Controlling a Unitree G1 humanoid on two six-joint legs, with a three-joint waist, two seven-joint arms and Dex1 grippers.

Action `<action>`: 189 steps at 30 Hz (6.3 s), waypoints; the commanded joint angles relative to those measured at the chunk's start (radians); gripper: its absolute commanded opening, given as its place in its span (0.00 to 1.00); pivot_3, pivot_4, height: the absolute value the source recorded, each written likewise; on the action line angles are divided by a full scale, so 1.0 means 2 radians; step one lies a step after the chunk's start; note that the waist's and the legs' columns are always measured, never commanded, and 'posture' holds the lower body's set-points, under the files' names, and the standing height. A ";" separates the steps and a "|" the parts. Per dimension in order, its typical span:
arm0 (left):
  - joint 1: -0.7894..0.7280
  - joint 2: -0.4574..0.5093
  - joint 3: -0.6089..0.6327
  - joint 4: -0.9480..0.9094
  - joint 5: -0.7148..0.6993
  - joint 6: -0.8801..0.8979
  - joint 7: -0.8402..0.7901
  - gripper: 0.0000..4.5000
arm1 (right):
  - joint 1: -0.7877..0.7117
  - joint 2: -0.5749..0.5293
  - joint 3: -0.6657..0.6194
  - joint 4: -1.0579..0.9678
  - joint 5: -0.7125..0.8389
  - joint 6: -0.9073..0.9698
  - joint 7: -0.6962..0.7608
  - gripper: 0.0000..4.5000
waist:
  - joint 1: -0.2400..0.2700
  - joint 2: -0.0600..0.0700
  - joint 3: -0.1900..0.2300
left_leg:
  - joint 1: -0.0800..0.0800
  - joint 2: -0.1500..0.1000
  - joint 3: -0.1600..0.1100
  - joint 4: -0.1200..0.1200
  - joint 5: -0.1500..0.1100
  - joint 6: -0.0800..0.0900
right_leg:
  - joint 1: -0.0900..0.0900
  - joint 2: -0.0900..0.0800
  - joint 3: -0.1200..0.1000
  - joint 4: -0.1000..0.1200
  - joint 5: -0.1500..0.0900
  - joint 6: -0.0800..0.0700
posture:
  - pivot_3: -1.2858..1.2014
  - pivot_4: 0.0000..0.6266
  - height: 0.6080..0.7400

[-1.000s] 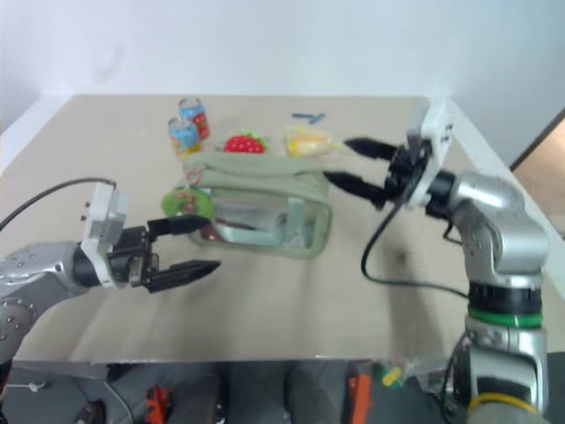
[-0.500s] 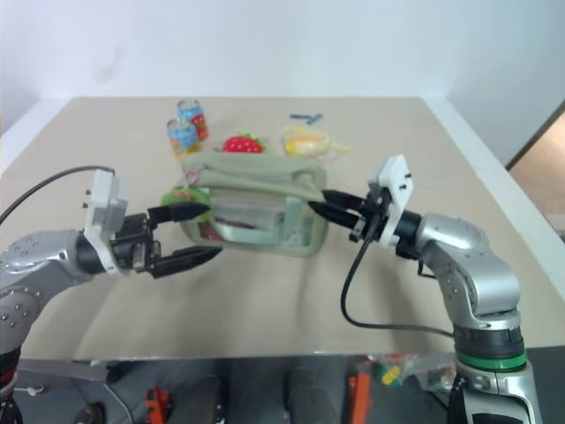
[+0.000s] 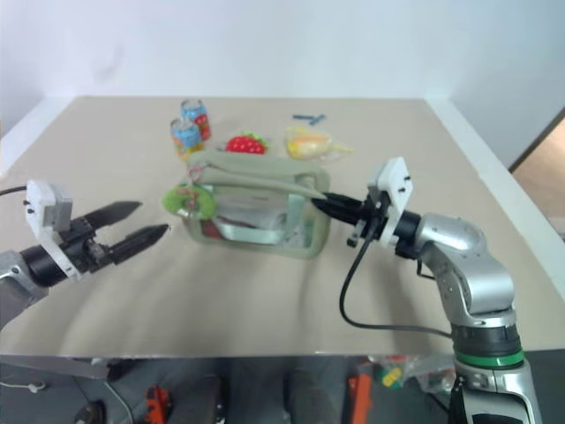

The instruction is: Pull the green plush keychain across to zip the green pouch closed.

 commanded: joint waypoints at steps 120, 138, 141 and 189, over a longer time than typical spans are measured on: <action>-0.206 -0.077 -0.132 0.187 0.156 -0.098 -0.128 0.22 | -0.001 -0.022 -0.003 -0.021 0.005 -0.007 -0.007 0.00 | 0.000 -0.001 0.000 | -0.001 0.000 0.000 0.000 0.001 0.001 | 0.000 0.000 0.000 0.000 0.003 0.003 | 0.52 0.24 1.00; -0.197 -0.080 -0.131 0.150 0.145 -0.066 -0.119 0.00 | -0.130 -0.063 0.001 -0.037 0.033 0.041 -0.001 0.53 | -0.001 0.000 0.000 | -0.001 -0.001 0.000 0.000 0.001 0.001 | 0.000 0.000 0.001 0.000 0.003 0.003 | 0.52 0.24 1.00; -0.197 -0.082 -0.134 0.144 0.146 -0.059 -0.112 0.00 | -0.188 -0.027 0.044 -0.034 0.023 0.043 -0.003 0.53 | -0.002 0.000 0.000 | 0.000 0.000 0.000 0.000 0.001 0.001 | 0.000 0.000 0.001 0.000 0.003 0.003 | 0.52 0.24 1.00; -0.188 -0.127 -0.152 0.096 0.147 -0.022 -0.034 0.00 | -0.177 -0.136 0.000 0.178 -0.157 -0.183 0.060 0.01 | 0.016 -0.001 0.000 | -0.003 -0.003 -0.002 0.000 0.001 0.001 | 0.000 -0.002 -0.001 -0.002 0.002 0.004 | 0.52 0.24 1.00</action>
